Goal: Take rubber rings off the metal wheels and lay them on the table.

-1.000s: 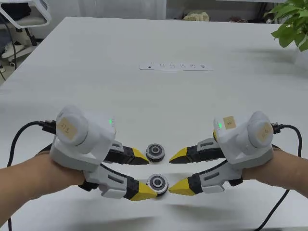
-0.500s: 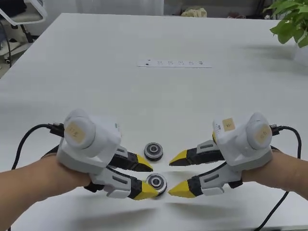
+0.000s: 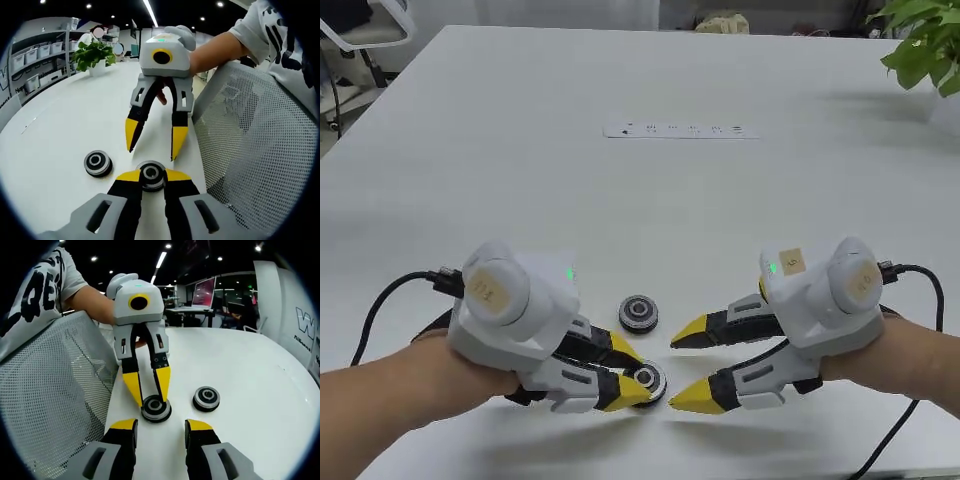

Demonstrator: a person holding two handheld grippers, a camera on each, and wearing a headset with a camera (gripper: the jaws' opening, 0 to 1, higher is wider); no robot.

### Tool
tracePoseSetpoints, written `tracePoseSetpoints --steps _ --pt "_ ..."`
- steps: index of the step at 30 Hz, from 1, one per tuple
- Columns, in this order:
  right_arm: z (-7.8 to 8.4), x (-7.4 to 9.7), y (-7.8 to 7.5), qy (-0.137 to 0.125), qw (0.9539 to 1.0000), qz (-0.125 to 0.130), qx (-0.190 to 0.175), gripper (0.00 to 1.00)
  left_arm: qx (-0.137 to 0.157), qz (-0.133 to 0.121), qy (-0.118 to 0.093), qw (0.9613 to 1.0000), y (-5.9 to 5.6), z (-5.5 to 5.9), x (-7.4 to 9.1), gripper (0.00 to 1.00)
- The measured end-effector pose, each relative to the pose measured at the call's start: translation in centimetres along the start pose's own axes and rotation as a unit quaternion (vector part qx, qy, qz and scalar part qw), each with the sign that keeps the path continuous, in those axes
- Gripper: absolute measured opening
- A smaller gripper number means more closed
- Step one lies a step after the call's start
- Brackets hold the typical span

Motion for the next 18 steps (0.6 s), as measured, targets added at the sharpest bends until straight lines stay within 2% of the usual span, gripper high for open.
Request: tracePoseSetpoints --steps 3,8,15,18 --pt "0.02 0.02 -0.01 0.001 1.0 0.0 0.0 0.36 -0.007 -0.011 0.002 0.9999 0.07 -0.06 -0.03 0.08" --pt "-0.2 -0.08 0.0 -0.004 1.0 0.002 0.0 0.35 -0.019 -0.014 -0.003 0.9997 -0.07 0.09 -0.04 0.08" --pt "-0.21 -0.46 0.18 -0.004 1.0 -0.004 -0.001 0.33 -0.026 -0.018 -0.006 0.9995 -0.12 0.12 -0.1 0.08" --pt "-0.11 -0.66 0.16 -0.004 0.9999 -0.006 -0.008 0.32 -0.019 -0.02 -0.007 0.9996 -0.08 0.16 -0.17 0.08"
Point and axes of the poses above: the centre of the closed fingertips' face, and the gripper's own axes: x roughly backward along the fingers, y roughly to its left, z roughly out of its underside, the point moved 10 cm from there along x, roughly backward along the fingers, and after that the axes turned 2 degrees about -y, right-handed, at the moved point
